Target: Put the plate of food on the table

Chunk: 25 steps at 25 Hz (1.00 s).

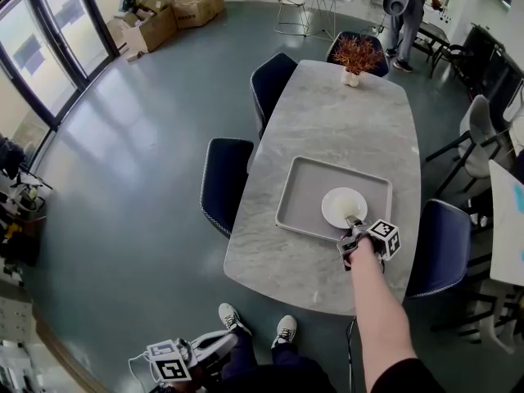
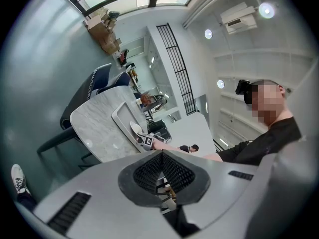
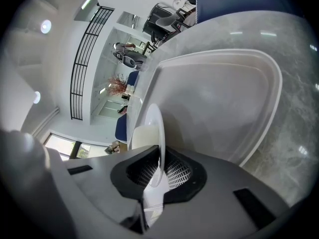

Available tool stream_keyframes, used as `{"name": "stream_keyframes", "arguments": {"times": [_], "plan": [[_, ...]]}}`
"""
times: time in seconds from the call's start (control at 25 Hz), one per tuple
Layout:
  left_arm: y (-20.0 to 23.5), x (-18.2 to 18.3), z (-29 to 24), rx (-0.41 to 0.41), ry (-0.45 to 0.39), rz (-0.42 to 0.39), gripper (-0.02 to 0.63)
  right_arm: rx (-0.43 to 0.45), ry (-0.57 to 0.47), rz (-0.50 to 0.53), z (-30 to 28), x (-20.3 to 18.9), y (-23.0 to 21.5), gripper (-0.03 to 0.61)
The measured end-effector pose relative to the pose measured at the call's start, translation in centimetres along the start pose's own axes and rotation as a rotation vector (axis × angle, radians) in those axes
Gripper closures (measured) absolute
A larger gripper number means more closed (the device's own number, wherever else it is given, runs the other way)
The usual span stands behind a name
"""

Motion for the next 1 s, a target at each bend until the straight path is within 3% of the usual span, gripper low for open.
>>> {"name": "stream_keyframes", "arguments": {"times": [0.44,1.0], "plan": [[-0.14,0.23,0.19,-0.009,-0.002,-0.001,0.607,-0.124,0.057,0.146,-0.19,0.35,0.61,0.541],[-0.47,-0.03,0.17,-0.04,-0.002,-0.011,0.607,-0.241,0.126,0.285,0.35,-0.11,-0.03,0.452]]}}
Point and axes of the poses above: the fingertips, and each gripper's own axes: z backward along the fingers, y to its left, x out of its top, the point moved 4 cm from there along z, backward along the fingers, and after that the axes turned 3 degrees about x, right-handed, at the moved point
